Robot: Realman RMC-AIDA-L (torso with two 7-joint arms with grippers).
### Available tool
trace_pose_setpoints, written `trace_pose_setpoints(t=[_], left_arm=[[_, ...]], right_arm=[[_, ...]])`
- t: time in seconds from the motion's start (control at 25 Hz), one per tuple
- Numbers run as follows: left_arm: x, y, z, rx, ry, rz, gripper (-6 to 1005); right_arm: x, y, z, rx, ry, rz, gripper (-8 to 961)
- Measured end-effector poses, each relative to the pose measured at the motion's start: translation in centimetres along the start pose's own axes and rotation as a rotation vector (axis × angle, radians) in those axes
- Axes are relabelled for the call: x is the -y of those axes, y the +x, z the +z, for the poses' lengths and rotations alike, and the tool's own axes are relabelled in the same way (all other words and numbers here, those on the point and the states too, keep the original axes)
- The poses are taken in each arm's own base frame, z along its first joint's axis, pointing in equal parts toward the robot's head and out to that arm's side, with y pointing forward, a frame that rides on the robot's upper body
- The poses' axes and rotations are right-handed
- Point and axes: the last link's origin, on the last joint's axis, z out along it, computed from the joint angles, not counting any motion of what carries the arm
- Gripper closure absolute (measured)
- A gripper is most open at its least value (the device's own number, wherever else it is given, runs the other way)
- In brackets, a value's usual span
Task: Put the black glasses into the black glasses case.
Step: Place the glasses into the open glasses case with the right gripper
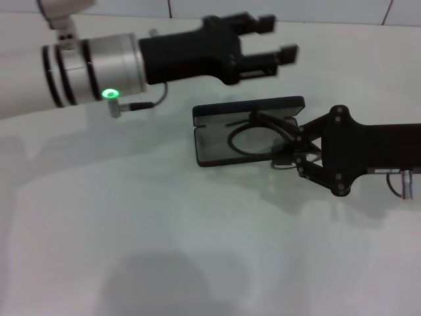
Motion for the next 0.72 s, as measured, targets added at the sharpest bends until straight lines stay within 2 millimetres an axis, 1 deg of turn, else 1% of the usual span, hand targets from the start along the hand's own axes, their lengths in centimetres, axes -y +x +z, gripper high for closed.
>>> trace_pose_setpoints(t=[0.16, 0.28, 0.32, 0.36, 0.44, 0.52, 0.72], left_arm=[[0.9, -0.1, -1.3, -0.035, 0.079, 0.008, 243], [1.2, -0.3, -2.0, -0.046, 0.116, -0.004, 244], [1.3, -0.5, -2.3, -0.049, 0.129, -0.012, 244], [1.4, -0.6, -2.4, -0.05, 0.135, -0.018, 244], [1.5, -0.8, -2.8, -0.05, 0.148, -0.028, 245], [1.5, -0.8, -2.8, -0.048, 0.149, -0.031, 245], [1.5, -0.7, -2.7, -0.045, 0.147, -0.032, 244]], right_arm=[[0.9, 0.7, 0.5, -0.185, 0.08, -0.057, 852], [1.1, 1.0, 2.2, -0.336, 0.139, -0.131, 852], [1.0, 1.1, 3.2, -0.381, 0.151, -0.158, 852], [1.0, 1.1, 3.2, -0.381, 0.151, -0.158, 852], [0.8, 1.5, 5.0, -0.446, 0.17, -0.203, 852], [0.5, 1.8, 6.0, -0.475, 0.183, -0.235, 852], [0.5, 2.5, 6.4, -0.528, 0.222, -0.258, 852]])
